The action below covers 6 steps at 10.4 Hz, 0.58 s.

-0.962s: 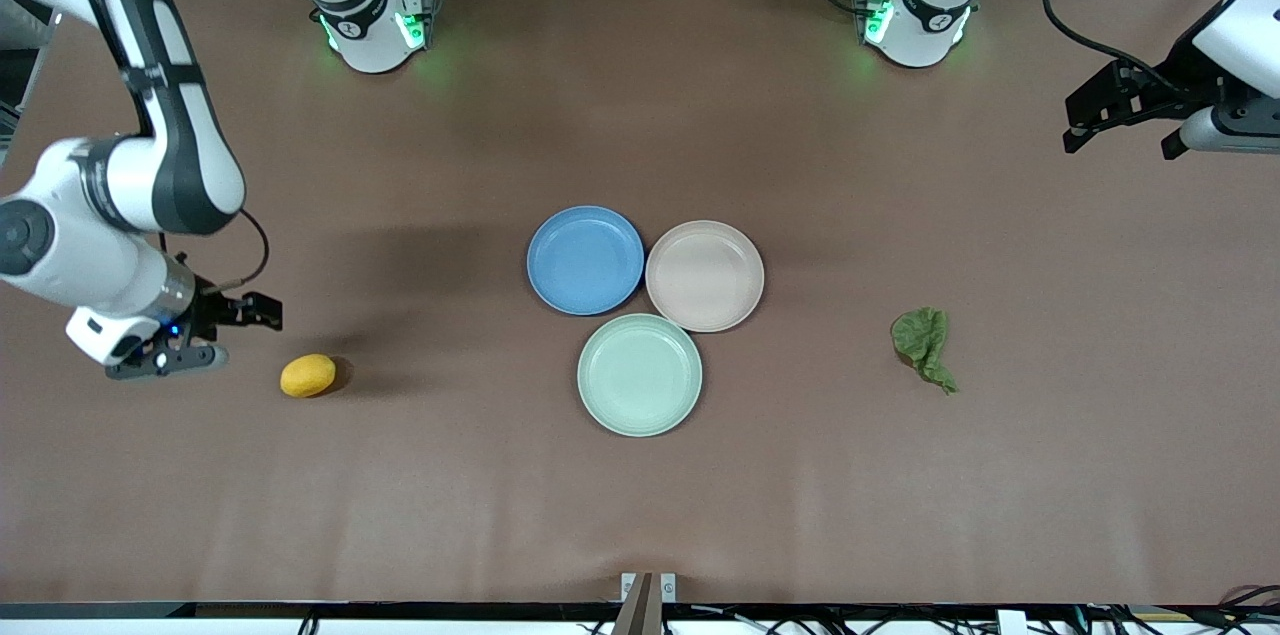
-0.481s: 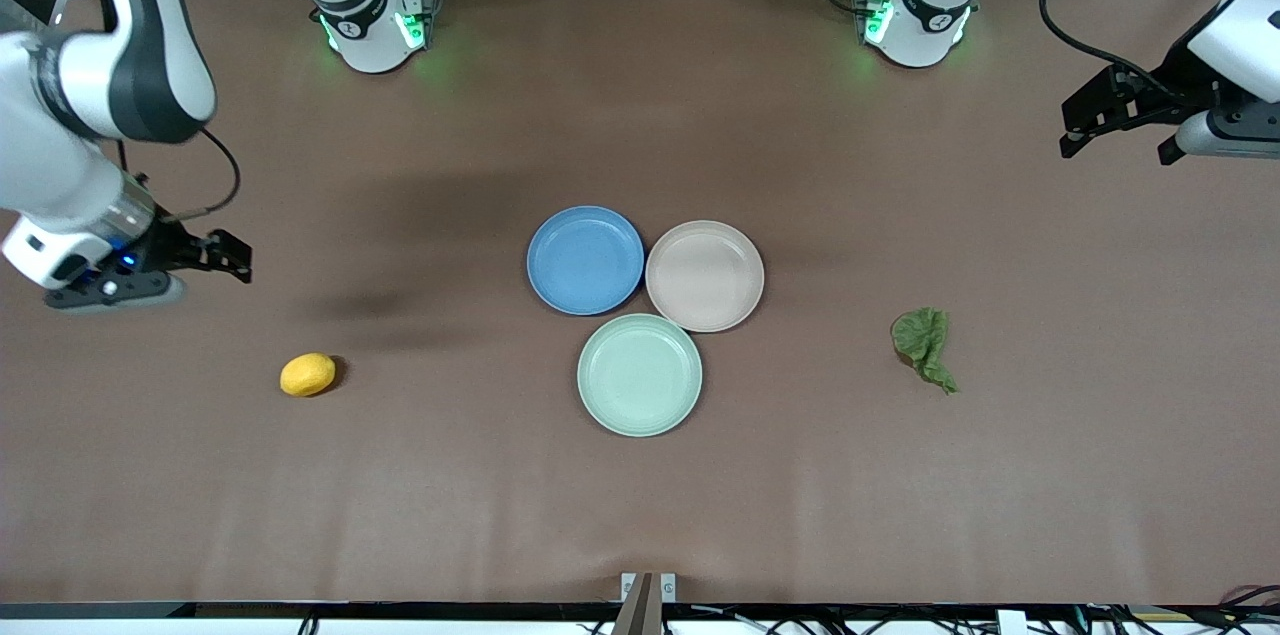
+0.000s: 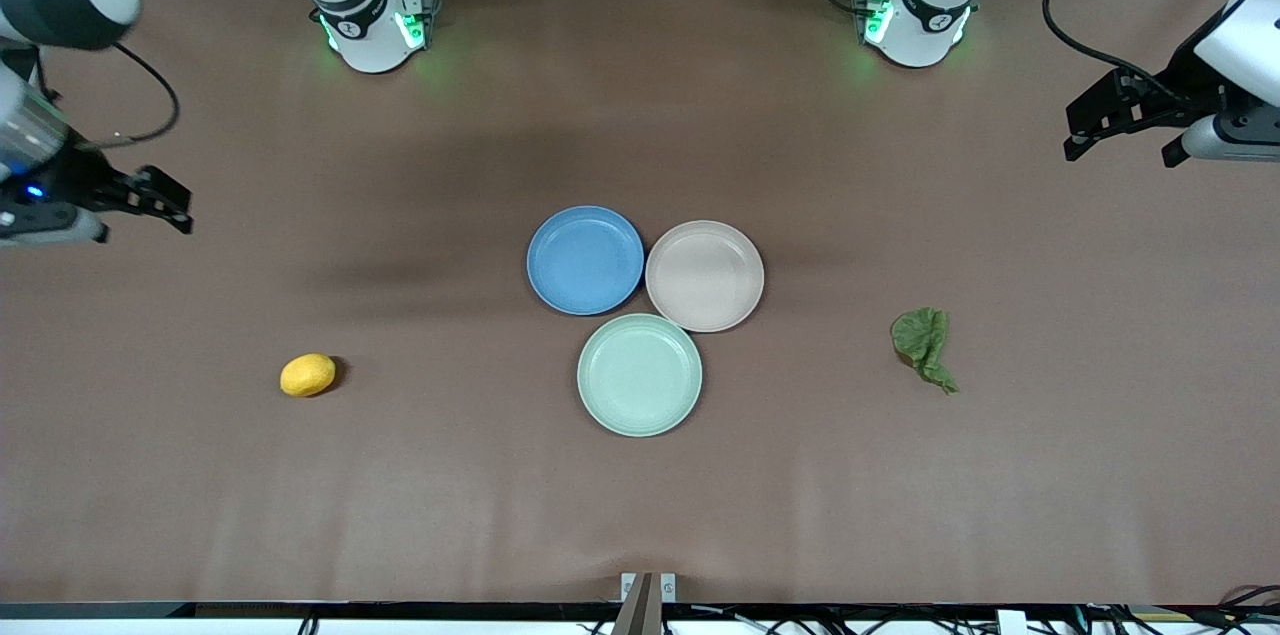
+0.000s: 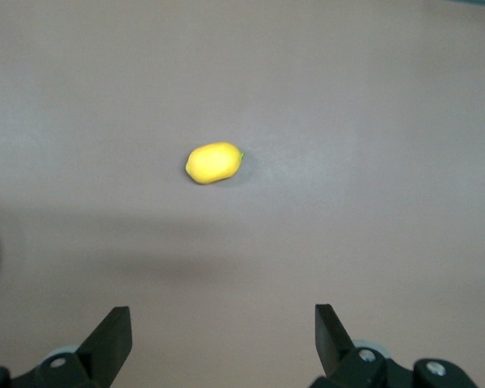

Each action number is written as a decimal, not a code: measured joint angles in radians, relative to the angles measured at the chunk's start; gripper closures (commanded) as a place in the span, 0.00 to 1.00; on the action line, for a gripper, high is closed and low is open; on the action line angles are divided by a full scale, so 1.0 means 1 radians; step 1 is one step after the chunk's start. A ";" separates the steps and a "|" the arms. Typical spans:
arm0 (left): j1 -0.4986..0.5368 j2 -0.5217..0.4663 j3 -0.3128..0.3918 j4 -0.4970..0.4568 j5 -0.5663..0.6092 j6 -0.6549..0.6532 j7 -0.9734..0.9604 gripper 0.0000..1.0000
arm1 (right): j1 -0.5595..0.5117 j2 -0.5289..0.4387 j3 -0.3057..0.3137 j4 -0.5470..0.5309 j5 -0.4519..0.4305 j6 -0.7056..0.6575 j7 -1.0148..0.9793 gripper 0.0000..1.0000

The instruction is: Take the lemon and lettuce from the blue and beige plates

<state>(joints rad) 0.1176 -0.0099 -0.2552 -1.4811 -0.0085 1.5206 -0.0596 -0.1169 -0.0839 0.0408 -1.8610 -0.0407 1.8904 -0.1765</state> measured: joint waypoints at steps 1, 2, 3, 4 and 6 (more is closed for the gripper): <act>0.000 0.000 0.000 0.000 0.006 0.000 0.000 0.00 | -0.003 0.000 -0.001 0.047 0.000 -0.054 0.012 0.00; 0.000 0.000 -0.001 0.000 0.012 0.000 0.000 0.00 | -0.003 0.001 -0.001 0.101 0.000 -0.125 0.018 0.00; 0.000 0.000 -0.002 0.000 0.022 0.001 0.000 0.00 | -0.003 0.001 0.001 0.157 0.002 -0.193 0.020 0.00; 0.000 -0.001 -0.003 0.000 0.028 0.001 0.000 0.00 | -0.003 0.001 0.003 0.206 0.016 -0.251 0.029 0.00; 0.000 -0.002 -0.002 0.001 0.030 0.001 0.000 0.00 | -0.003 0.001 0.006 0.279 0.070 -0.339 0.077 0.00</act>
<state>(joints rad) 0.1174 -0.0115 -0.2576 -1.4805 0.0210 1.5216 -0.0596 -0.1200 -0.0828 0.0470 -1.5816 0.0295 1.5511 -0.0995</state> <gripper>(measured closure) 0.000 0.000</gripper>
